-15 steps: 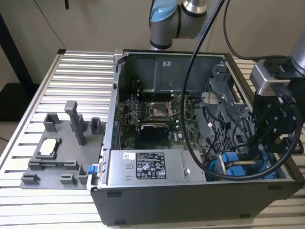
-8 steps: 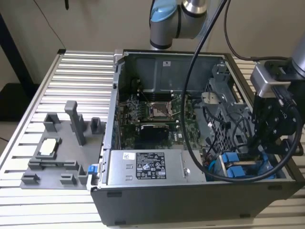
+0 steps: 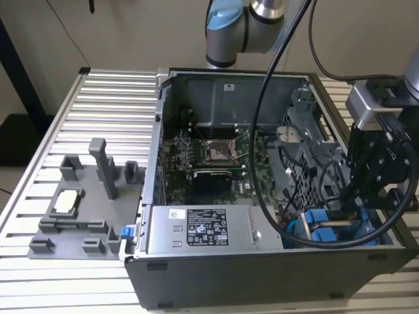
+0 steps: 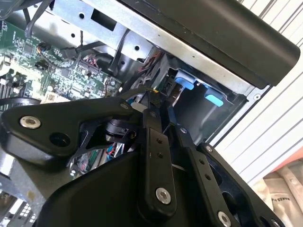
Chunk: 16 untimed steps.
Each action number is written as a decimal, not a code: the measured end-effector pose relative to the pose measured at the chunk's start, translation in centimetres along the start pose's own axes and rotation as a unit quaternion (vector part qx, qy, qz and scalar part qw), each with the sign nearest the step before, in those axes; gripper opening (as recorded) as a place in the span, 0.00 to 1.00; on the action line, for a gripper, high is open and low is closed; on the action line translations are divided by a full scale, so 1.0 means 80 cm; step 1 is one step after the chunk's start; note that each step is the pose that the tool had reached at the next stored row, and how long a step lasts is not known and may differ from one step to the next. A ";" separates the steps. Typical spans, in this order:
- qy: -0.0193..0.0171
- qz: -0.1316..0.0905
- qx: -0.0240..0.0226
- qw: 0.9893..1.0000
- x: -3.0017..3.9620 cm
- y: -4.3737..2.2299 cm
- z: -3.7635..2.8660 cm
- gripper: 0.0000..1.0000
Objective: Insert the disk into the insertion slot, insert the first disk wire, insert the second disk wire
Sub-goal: 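Insert the first disk wire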
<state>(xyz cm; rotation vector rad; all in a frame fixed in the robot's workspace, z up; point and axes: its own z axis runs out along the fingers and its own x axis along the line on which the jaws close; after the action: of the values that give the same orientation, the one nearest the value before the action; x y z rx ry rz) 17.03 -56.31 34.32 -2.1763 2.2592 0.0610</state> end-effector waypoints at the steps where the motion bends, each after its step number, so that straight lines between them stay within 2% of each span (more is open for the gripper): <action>1: 0.000 0.000 0.000 1.000 0.0001 0.0000 -0.0001 0.19; 7: 0.000 0.000 0.000 1.000 0.0035 -0.0002 0.0002 0.19; 16: 0.000 0.000 0.000 1.000 0.0040 -0.0003 0.0023 0.19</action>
<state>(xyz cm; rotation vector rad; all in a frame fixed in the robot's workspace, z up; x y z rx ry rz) 17.04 -56.62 34.13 -2.1763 2.2593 0.0605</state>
